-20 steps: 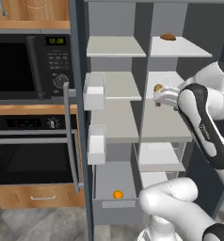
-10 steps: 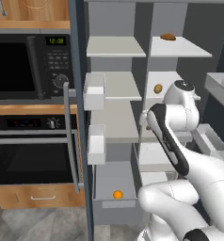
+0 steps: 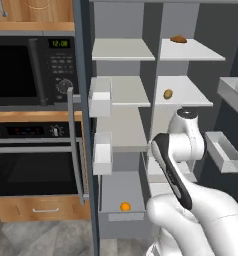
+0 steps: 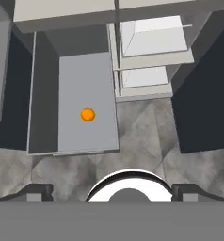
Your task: Take the potato and orange from the fridge shelf and place them in the freezer drawer to begin freezing them.
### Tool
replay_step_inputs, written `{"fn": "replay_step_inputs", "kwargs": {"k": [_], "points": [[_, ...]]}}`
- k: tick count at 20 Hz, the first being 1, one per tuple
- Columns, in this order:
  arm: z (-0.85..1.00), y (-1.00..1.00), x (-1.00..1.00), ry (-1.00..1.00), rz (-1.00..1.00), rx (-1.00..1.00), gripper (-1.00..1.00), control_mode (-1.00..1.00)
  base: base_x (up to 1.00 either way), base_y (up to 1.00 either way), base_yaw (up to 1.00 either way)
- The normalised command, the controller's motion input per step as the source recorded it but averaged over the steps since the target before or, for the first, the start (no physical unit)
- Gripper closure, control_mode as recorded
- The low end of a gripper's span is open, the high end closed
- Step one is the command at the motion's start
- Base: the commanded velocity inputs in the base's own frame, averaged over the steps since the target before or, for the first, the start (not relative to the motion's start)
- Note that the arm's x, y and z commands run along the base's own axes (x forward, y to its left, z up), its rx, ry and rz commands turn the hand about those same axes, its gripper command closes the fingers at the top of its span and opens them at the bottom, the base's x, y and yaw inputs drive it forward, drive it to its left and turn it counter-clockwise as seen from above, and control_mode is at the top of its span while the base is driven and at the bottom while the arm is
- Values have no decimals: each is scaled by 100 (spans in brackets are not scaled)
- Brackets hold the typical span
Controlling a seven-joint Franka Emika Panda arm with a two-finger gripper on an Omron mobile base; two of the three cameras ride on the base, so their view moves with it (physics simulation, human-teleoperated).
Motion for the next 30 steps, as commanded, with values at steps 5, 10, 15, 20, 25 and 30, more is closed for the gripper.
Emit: {"fn": "replay_step_inputs", "kwargs": {"k": [5, 10, 15, 20, 25, 30], "points": [[0, -5, -14, -1, -5, 0, -100, 100, 0, -40, -34], [0, 0, 0, 0, 0, 0, -100, 100, 43, -26, -29], [0, 0, 0, 0, 0, 0, -100, 100, 52, -33, -15], [0, 0, 0, 0, 0, 0, -100, 100, 35, -29, -8], [0, 0, 0, 0, 0, 0, -100, 100, 44, 1, -7], [0, 0, 0, 0, 0, 0, -100, 100, 21, 3, -1]]}}
